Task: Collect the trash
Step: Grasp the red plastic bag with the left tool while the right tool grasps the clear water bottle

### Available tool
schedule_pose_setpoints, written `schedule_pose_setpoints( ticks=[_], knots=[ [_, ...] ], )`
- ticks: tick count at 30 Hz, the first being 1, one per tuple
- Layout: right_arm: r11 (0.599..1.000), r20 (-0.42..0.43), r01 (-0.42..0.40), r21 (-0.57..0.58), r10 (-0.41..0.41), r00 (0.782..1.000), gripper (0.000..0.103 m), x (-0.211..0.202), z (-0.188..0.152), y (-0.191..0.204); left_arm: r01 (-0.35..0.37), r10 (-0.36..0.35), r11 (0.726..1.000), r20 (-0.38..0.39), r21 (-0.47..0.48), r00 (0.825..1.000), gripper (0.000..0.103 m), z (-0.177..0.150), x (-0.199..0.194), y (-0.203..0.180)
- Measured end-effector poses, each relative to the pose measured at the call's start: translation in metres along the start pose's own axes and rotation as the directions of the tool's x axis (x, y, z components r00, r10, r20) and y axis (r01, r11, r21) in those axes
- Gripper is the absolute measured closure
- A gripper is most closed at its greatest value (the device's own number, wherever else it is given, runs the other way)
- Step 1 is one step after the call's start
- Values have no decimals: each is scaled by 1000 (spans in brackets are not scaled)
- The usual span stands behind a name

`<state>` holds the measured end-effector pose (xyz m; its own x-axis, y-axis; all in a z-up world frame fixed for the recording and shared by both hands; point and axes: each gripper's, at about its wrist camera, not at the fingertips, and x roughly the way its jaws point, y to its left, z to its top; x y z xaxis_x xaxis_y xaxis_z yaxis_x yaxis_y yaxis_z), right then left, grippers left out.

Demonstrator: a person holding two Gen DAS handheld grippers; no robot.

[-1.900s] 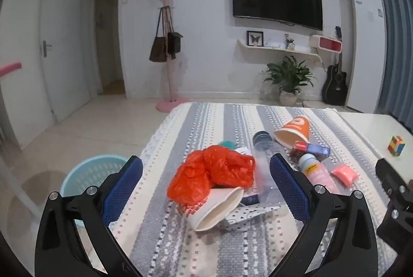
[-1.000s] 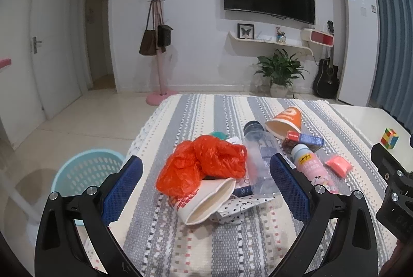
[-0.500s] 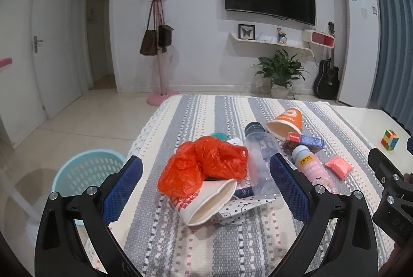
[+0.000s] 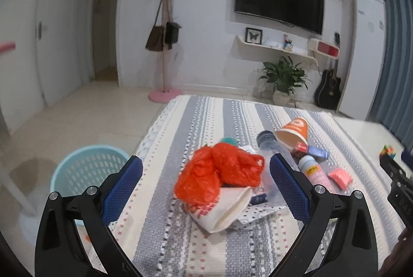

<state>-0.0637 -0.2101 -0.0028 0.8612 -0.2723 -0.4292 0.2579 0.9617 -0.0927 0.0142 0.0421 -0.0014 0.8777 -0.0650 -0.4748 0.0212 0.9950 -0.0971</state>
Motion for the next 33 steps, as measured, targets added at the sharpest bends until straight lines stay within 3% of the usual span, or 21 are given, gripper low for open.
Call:
schedule_pose_setpoints(
  ticks=[4,8,11,13,14,16,18,22,26,28,33],
  knots=[
    [1000,-14,9,7,-9,1000,50,7,4,-10,31,-35,997,-51,-64,998,7,9,11,18],
    [1000,-3,-15,-11,15,1000,50,15,20,-11,93,-99,995,-144,-48,985,7,24,34,23],
    [999,-23,-48,2,48,999,48,26,29,-13,176,-189,981,-238,-77,953,7,35,69,27],
    [996,-61,-80,27,82,995,38,38,34,-13,177,-195,980,-300,-86,934,7,36,93,28],
    [993,-80,-113,38,115,990,34,44,35,-12,203,-226,974,-341,-101,913,7,36,109,27],
    [988,-100,-148,42,152,983,31,54,37,-7,232,-265,964,-395,-131,879,7,32,131,26],
    [988,-121,-154,33,157,980,30,62,35,-1,227,-268,963,-427,-145,864,7,26,149,24],
    [966,-205,-249,67,257,944,30,82,31,21,247,-315,948,-454,-203,834,11,11,168,25],
    [942,-261,-332,54,335,906,30,95,31,55,290,-385,920,-482,-263,787,26,2,181,25],
    [930,-286,-363,50,362,887,30,101,33,73,297,-397,915,-482,-272,781,28,3,182,26],
    [927,-362,-370,61,366,857,30,117,31,102,327,-426,903,-474,-280,771,53,3,179,26]
  ],
)
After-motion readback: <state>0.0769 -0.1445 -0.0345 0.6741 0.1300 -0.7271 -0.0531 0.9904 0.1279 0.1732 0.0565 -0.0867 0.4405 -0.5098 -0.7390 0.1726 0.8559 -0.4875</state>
